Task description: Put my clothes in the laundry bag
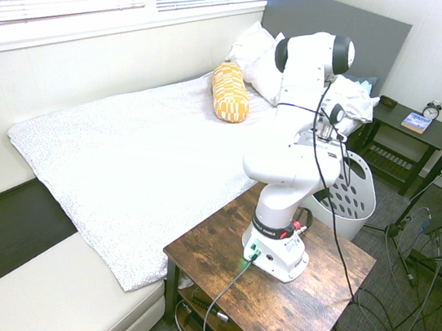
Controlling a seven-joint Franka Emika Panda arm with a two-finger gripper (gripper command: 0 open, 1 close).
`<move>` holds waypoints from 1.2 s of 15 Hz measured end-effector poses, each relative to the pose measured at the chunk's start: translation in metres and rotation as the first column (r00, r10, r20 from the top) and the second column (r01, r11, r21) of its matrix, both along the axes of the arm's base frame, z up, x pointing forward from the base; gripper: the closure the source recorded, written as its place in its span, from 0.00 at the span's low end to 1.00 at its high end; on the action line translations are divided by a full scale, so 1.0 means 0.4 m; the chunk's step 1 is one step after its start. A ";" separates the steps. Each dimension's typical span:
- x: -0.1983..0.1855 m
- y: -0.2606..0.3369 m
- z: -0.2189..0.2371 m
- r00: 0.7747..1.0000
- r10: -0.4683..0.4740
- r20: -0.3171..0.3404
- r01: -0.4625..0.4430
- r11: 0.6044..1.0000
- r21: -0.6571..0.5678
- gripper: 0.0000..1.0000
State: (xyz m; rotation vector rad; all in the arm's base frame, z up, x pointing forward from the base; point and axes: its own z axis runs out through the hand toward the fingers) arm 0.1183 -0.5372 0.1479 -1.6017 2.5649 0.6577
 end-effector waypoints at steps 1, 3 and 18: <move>-0.001 -0.002 0.005 1.000 -0.001 0.002 0.001 1.000 -0.004 0.00; -0.001 -0.003 0.007 1.000 0.002 0.001 -0.002 1.000 -0.005 0.00; 0.141 0.066 0.006 0.899 0.196 -0.391 -0.210 0.978 0.008 0.00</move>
